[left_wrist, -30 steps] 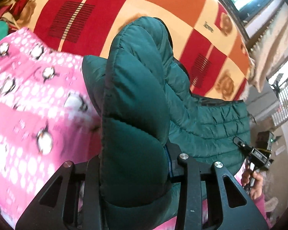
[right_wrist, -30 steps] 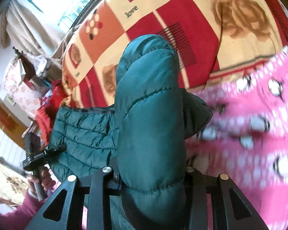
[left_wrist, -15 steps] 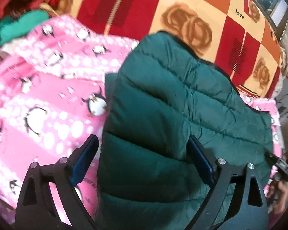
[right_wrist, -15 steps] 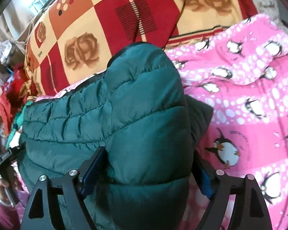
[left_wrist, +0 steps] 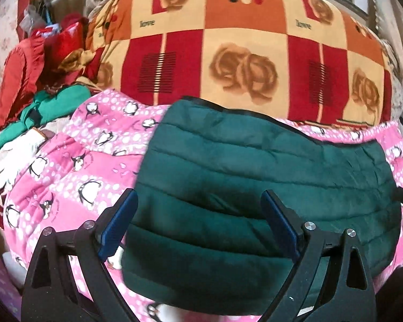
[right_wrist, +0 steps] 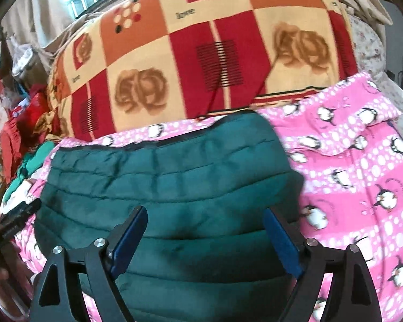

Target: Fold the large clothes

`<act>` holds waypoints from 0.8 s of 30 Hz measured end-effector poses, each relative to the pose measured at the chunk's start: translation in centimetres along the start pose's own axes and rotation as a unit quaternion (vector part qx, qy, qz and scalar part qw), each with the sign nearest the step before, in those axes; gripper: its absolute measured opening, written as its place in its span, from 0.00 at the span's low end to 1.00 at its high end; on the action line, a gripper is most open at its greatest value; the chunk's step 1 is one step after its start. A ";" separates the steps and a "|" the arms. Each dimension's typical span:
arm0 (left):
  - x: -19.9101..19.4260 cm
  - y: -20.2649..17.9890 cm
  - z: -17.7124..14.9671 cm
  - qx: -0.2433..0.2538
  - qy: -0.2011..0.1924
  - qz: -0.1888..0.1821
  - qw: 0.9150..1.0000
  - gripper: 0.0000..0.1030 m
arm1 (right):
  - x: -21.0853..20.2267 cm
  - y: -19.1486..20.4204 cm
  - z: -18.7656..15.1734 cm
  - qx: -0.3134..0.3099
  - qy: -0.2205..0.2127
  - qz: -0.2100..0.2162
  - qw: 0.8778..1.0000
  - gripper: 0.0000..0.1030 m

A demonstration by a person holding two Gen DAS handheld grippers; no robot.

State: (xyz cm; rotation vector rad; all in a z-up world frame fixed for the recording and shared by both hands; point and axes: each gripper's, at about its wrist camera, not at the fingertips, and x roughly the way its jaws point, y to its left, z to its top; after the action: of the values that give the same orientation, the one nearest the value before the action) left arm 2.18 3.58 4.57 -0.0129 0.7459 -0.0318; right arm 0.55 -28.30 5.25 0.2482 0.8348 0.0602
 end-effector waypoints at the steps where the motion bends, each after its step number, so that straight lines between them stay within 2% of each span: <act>1: 0.1 -0.6 0.0 0.005 -0.001 0.002 1.000 0.90 | 0.2 0.7 -0.2 -0.001 0.000 0.004 1.000 0.84; 4: 0.0 -2.8 -1.1 0.023 0.000 0.020 1.000 0.90 | 0.8 2.8 -1.1 -0.007 0.001 0.013 1.000 0.84; 10: -0.2 -4.5 -2.1 0.033 -0.001 0.011 0.999 0.90 | 1.8 5.2 -2.4 -0.029 0.007 0.010 0.999 0.84; 24: -0.9 -4.8 -2.4 0.020 -0.023 0.018 0.999 0.90 | 1.7 5.6 -3.3 -0.023 -0.005 -0.008 1.000 0.84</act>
State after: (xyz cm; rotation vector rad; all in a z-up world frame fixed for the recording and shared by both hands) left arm -0.22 -1.21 3.47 0.0383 0.6991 -0.0132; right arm -0.51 -21.94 3.31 0.1976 0.8247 0.0636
